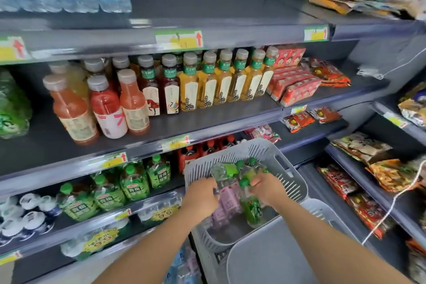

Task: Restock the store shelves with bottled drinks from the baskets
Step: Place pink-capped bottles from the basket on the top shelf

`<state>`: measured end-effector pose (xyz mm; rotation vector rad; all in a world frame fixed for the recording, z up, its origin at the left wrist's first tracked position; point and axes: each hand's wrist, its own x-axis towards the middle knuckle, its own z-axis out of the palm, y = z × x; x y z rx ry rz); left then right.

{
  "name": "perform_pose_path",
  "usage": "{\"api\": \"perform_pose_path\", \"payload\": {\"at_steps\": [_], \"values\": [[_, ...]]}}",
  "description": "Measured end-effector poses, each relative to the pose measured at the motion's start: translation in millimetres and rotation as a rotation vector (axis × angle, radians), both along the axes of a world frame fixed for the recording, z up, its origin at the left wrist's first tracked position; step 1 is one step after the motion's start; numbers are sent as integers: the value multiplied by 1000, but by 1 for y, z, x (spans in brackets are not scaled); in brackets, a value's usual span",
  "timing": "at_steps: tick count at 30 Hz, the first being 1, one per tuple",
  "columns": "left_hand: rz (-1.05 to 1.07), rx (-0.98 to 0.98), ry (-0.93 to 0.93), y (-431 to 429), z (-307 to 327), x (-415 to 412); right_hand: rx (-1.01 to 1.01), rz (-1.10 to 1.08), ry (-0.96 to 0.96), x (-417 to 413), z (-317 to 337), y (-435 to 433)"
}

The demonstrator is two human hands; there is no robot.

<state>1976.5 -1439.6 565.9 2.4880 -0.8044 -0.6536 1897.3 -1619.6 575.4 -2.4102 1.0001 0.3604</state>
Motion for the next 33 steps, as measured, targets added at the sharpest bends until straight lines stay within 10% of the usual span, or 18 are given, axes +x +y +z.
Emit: {"api": "perform_pose_path", "payload": {"at_steps": [19,27,33], "values": [[239,54,365,-167,-176,-8,-67,64,68,49,-144,-105],[283,18,440,-157,-146,-16,-387,184,267,63,-152,-99],[384,-137,677,-127,-118,5,-118,-63,157,61,-148,-95]]}}
